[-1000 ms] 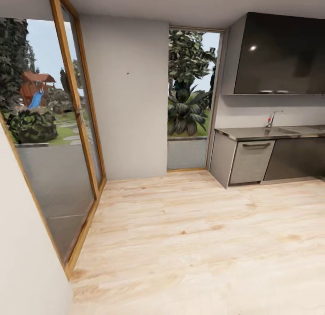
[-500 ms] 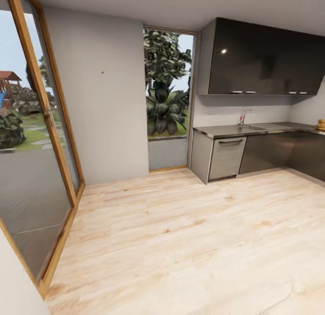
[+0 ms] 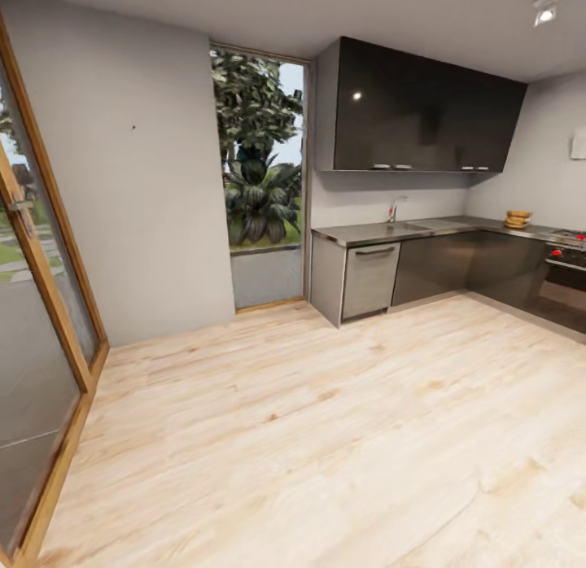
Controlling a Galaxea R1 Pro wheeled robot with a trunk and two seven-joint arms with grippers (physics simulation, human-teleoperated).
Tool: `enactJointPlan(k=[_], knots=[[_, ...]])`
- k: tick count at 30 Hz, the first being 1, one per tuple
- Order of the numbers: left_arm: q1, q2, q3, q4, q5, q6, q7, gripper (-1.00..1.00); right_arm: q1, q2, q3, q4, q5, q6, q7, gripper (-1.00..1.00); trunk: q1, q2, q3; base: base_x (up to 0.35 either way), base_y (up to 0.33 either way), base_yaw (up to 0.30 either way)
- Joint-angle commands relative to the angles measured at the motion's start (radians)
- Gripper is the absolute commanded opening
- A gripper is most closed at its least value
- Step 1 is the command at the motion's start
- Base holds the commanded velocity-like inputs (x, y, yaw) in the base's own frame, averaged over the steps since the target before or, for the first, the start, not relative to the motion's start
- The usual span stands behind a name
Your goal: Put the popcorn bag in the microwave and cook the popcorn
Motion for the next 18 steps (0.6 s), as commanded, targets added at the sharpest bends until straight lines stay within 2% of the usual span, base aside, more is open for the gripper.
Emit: enactJointPlan(k=[1,18], knots=[[0.0,0.0,0.0,0.0,0.0,-0.001,0.0,1.0,-0.001,0.0,-0.002,0.002,-0.001,-0.005,0.0,1.0,0.0,0.0,-0.001,0.0,0.0,-0.295],[0.0,0.0,0.0,0.0,0.0,-0.001,0.0,1.0,-0.001,0.0,-0.002,0.002,-0.001,-0.007,0.0,1.0,0.0,0.0,-0.001,0.0,0.0,-0.295]])
